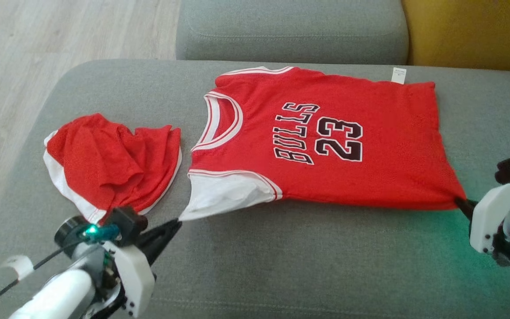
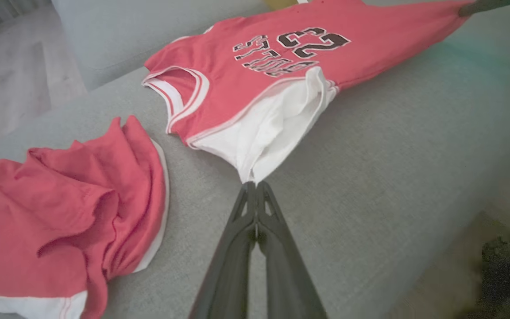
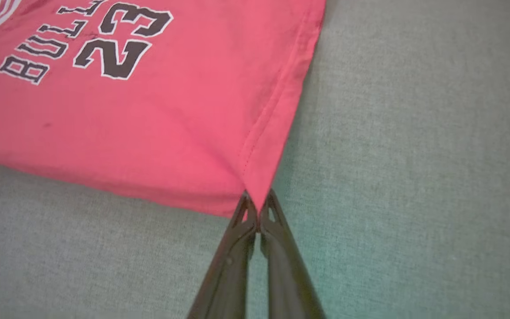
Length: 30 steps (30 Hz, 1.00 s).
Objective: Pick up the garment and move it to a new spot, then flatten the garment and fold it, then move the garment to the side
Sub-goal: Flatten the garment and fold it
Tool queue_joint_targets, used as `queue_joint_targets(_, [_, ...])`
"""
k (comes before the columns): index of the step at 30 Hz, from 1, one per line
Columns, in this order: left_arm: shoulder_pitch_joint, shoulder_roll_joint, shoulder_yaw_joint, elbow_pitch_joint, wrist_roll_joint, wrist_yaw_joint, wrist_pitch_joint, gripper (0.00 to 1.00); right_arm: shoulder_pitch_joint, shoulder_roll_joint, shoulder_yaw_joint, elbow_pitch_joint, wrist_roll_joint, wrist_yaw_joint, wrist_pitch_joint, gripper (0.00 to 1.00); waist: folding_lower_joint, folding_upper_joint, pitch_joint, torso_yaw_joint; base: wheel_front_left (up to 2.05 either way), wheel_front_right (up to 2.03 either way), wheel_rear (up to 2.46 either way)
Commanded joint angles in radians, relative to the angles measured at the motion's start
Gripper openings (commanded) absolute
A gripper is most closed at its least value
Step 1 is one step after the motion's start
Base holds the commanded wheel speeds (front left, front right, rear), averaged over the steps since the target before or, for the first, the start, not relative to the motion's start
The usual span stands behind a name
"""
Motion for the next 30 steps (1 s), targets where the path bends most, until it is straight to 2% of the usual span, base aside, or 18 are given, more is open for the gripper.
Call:
queue_joint_targets(1, [-0.041, 0.07, 0.028, -0.071, -0.035, 0.001, 0.03, 0.0, 0.007, -0.05, 0.012, -0.036, 0.017, -0.001, 0.013, 0.0, 0.0001, -0.0001, -0.003, 0.001, 0.0, 0.0, 0.0])
queue_joint_targets(12, [-0.003, 0.237, -0.092, -0.275, -0.264, 0.001, 0.22, 0.0, 0.068, -0.172, 0.071, -0.239, 0.122, -0.001, 0.163, 0.0, 0.0001, -0.0001, -0.026, -0.02, 0.0, 0.0, 0.0])
queue_joint_targets(18, [0.013, 0.297, -0.109, -0.311, -0.349, 0.001, 0.263, 0.0, 0.087, -0.234, 0.112, -0.323, 0.142, -0.001, 0.229, 0.0, 0.0001, -0.0001, -0.034, -0.036, 0.0, 0.0, 0.0])
queue_joint_targets(30, [0.035, 0.371, -0.164, -0.374, -0.477, 0.001, 0.365, 0.0, 0.143, -0.327, 0.176, -0.493, 0.181, -0.001, 0.353, 0.0, 0.0001, -0.0001, -0.051, -0.042, 0.0, 0.0, 0.0])
